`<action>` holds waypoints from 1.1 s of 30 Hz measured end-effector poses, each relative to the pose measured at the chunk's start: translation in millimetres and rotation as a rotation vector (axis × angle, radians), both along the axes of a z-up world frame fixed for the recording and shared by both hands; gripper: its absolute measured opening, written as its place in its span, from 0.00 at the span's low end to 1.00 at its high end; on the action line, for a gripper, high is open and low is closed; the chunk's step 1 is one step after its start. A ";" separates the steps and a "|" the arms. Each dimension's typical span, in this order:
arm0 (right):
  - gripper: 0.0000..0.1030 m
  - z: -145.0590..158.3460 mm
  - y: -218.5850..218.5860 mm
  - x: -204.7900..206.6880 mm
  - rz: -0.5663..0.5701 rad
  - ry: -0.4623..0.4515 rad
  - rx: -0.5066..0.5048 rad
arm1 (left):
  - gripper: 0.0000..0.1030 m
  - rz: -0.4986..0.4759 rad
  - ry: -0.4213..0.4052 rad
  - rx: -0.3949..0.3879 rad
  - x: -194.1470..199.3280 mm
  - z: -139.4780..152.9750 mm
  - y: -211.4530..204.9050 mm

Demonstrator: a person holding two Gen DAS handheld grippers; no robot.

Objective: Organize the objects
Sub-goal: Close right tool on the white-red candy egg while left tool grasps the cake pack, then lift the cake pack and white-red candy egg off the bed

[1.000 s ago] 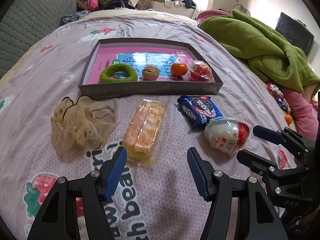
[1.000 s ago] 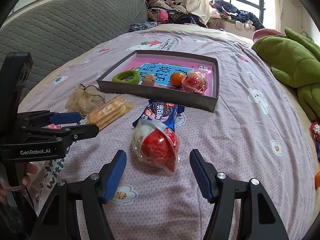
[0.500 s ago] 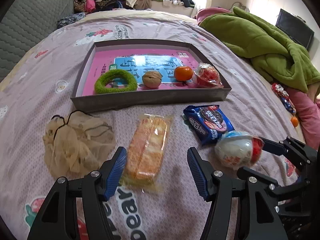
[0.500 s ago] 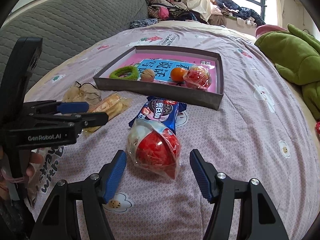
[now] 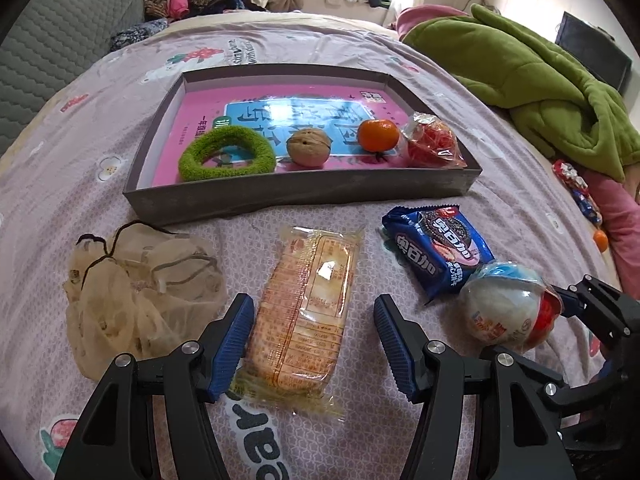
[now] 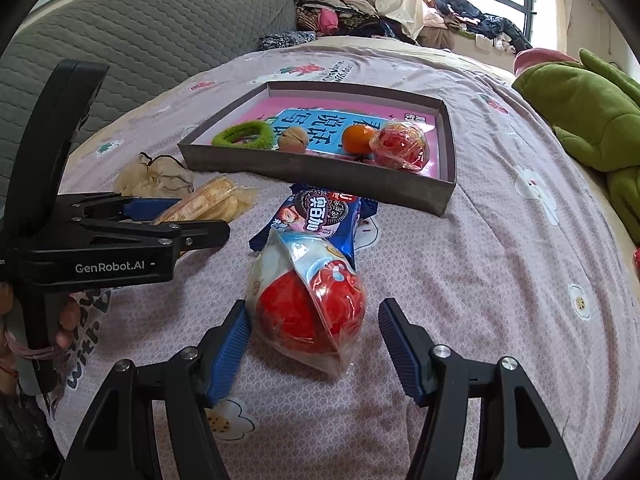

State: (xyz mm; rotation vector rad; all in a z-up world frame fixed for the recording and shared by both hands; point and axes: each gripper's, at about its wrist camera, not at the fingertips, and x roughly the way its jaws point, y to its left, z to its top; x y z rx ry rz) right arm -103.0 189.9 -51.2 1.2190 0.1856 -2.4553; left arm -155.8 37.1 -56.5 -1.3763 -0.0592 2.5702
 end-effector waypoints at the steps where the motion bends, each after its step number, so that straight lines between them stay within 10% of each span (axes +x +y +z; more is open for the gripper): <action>1: 0.60 0.1 0.3 0.4 0.002 -0.001 -0.004 | 0.61 0.000 0.000 -0.005 0.0 -0.5 1.1; 33: 0.51 9.8 1.3 14.8 0.053 -0.029 -0.082 | 0.39 0.046 0.002 -0.016 14.4 3.3 6.1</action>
